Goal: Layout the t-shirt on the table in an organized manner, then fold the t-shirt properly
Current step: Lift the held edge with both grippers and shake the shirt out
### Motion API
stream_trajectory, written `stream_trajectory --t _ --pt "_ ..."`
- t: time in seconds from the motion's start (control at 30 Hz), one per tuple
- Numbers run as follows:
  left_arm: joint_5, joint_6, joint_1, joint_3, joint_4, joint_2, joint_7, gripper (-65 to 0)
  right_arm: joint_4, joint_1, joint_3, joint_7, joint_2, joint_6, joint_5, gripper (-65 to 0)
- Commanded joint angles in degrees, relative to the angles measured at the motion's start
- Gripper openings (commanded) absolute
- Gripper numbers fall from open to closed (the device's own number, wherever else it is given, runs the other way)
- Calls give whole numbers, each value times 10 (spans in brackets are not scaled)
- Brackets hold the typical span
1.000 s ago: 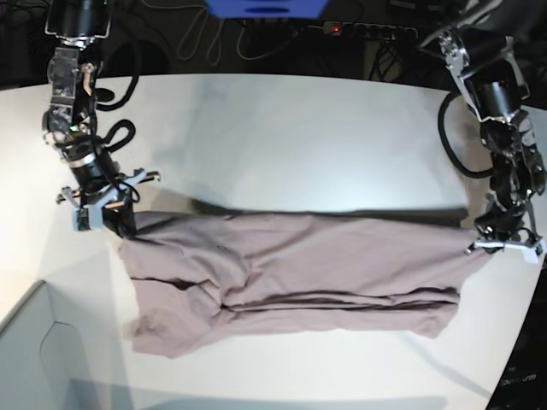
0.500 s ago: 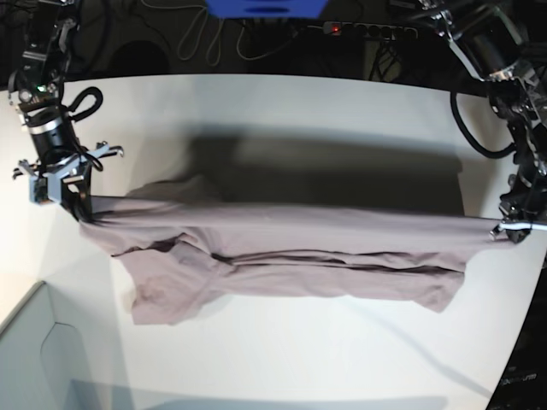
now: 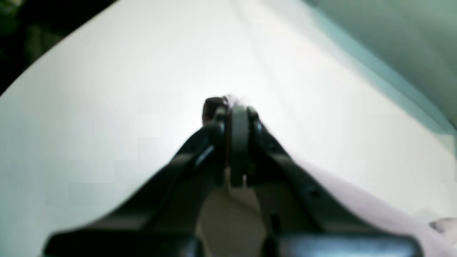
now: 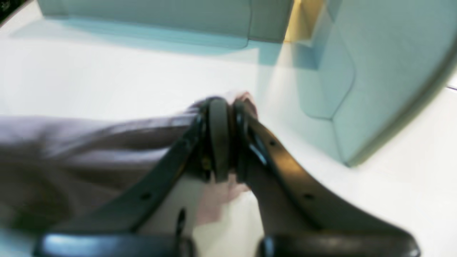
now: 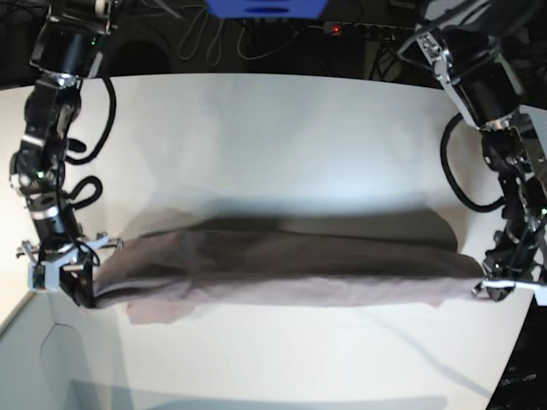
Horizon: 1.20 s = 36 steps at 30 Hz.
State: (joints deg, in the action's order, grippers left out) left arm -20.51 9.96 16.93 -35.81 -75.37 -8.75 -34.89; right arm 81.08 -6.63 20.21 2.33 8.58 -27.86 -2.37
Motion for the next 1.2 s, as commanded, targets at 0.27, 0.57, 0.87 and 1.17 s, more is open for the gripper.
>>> stream_trajectory --t 0.27,0.57,0.87,1.17 --pt "-2 -5 220 66 124 -18 16 -648 -158 -280 2 -21 4 3 119 -650" --pt "-2 -5 373 121 244 -32 109 -649 -302 -493 4 -21 25 6 188 -650" --pt "-6 -5 451 149 276 -43 151 -649 -317 -557 3 -21 39 6 189 -650" --pt "-7 -5 389 148 231 -45 145 -649 -287 -471 44 -21 47 6 188 -650"
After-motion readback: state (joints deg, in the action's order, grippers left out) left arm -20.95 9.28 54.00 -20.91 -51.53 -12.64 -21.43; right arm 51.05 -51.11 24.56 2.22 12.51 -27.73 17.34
